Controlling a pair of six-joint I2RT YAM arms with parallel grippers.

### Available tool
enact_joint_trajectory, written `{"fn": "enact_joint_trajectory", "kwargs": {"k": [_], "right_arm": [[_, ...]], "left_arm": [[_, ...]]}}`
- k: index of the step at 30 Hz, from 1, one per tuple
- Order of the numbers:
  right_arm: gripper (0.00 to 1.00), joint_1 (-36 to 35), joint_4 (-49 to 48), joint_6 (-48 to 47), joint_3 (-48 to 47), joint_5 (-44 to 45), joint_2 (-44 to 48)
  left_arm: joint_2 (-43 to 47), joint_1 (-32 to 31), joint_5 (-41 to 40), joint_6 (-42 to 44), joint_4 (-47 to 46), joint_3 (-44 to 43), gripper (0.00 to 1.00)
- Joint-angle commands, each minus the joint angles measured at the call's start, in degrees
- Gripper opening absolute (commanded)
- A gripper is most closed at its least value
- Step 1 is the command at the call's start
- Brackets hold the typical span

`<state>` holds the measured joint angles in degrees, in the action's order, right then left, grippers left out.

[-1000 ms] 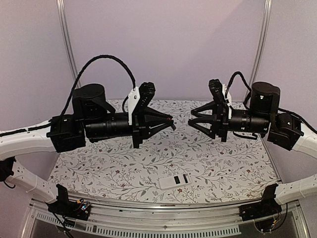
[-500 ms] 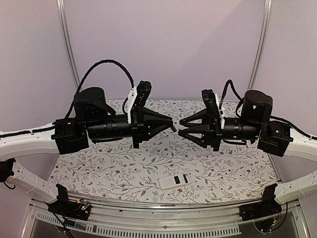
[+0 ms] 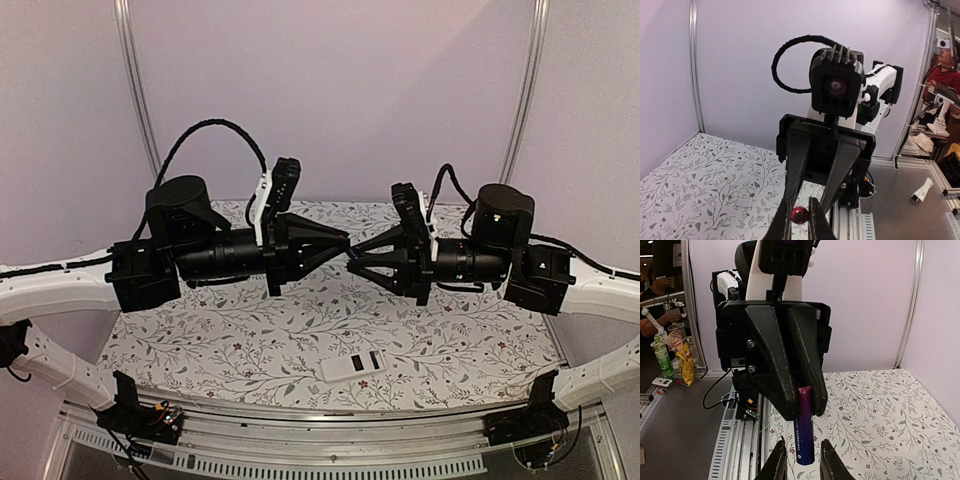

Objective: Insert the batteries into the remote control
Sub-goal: Pass from the left arm to the right

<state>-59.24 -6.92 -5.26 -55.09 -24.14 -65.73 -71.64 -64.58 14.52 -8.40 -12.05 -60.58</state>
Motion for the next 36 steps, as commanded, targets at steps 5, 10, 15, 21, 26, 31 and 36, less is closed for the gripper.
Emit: {"fn": "enact_joint_trajectory", "kwargs": {"k": [5,10,15,21,26,31,36], "right_arm": [[0.15,-0.4,-1.0,0.4,-0.5,-1.3,-0.1],[0.18,-0.4,-1.1,0.5,-0.5,-1.5,0.4],[0.17,-0.4,-1.1,0.2,-0.4,-1.1,1.0],[0.1,-0.4,-1.5,0.2,-0.5,-1.7,1.0],[0.02,-0.4,-0.7,1.7,-0.9,-1.5,0.5],[0.0,-0.4,3.1,5.8,-1.4,2.4,0.4],[0.0,-0.4,6.8,11.0,-1.5,6.1,0.7]], "left_arm": [[-0.6,0.9,1.0,0.1,-1.3,0.5,0.0],[-0.9,0.9,1.2,-0.1,-1.3,0.6,0.0],[-0.8,0.8,1.4,-0.2,-1.2,0.7,0.0],[-1.1,0.8,1.7,-0.1,-1.1,0.7,0.0],[-1.2,0.9,-0.4,0.2,-0.2,1.0,0.0],[-1.1,1.4,-2.6,0.6,0.6,1.5,0.05],[-0.1,1.7,-3.4,1.8,2.9,2.0,0.72]]}}
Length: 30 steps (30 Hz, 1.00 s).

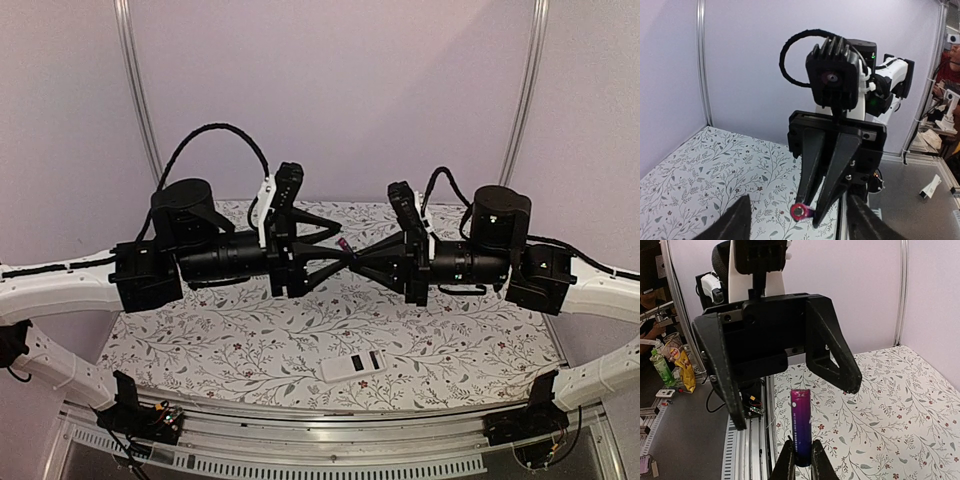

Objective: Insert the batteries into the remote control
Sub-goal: Pass from the left arm to the right, then move the remote control without the battery cover to the center of the board.

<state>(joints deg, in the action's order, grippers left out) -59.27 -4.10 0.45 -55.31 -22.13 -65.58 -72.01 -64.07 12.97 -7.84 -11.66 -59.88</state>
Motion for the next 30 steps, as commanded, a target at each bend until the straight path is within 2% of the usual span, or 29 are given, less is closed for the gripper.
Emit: {"fn": "enact_joint_trajectory", "kwargs": {"k": [1,3,5,9,12,19,26,30], "right_arm": [[0.0,-0.3,5.7,6.5,-1.2,5.0,0.5],[0.0,-0.3,7.9,8.3,-1.1,7.1,0.8],[0.0,0.2,10.4,10.8,-1.0,9.5,1.0],[0.0,3.2,18.2,19.4,-0.9,14.2,1.2],[0.0,6.3,24.2,25.3,-0.3,15.5,1.5],[0.0,10.4,28.2,32.2,3.9,15.3,2.3],[0.0,10.6,28.5,33.1,6.2,15.0,2.3],[0.0,10.7,28.1,33.4,7.6,15.1,3.1]], "left_arm": [[0.8,1.2,-2.3,1.7,2.9,1.6,0.81],[2.1,1.2,-4.0,3.1,4.2,2.2,0.94],[3.0,1.2,-6.7,5.5,6.8,2.8,0.99],[0.2,1.2,-11.4,7.7,18.1,2.8,1.0],[-4.6,1.0,-10.3,7.7,22.3,3.3,1.0],[-18.3,0.9,-8.2,10.4,22.2,3.5,1.0],[-30.3,0.9,-0.9,12.2,22.5,-0.4,1.0],[-34.1,0.0,-1.3,10.7,21.5,-1.1,1.0]]}}
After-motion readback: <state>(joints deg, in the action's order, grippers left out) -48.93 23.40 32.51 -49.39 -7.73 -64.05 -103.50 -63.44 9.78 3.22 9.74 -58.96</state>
